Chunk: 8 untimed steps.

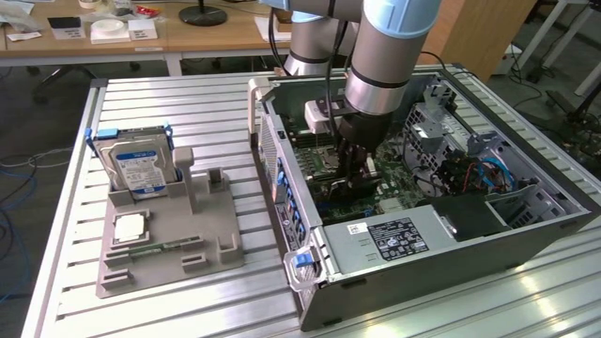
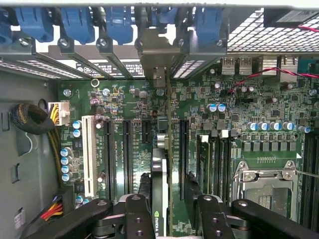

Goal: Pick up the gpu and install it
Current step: 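Insert the gpu into the slot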

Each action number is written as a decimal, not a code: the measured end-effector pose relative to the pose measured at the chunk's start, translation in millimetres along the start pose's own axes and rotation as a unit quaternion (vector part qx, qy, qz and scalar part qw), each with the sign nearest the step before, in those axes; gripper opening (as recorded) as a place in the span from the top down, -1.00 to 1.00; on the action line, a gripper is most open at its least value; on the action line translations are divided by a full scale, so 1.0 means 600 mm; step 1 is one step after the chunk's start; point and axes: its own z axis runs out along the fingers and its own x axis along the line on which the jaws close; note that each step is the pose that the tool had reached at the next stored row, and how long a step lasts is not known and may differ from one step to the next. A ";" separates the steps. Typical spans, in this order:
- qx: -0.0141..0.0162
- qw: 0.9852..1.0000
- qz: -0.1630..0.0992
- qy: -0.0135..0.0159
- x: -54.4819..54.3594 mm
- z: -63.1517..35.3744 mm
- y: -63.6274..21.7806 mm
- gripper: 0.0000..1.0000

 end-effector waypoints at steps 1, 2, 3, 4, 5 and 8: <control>0.000 1.000 0.000 0.000 0.000 0.000 0.000 0.21; 0.000 1.000 0.000 0.000 0.000 0.000 0.000 0.23; 0.000 1.000 0.000 0.000 0.000 0.000 0.000 0.23; 0.000 1.000 0.000 0.000 0.000 0.000 0.000 0.23; 0.000 1.000 0.000 0.000 0.000 0.000 0.000 0.34; 0.000 1.000 0.000 0.000 0.000 0.000 0.000 0.44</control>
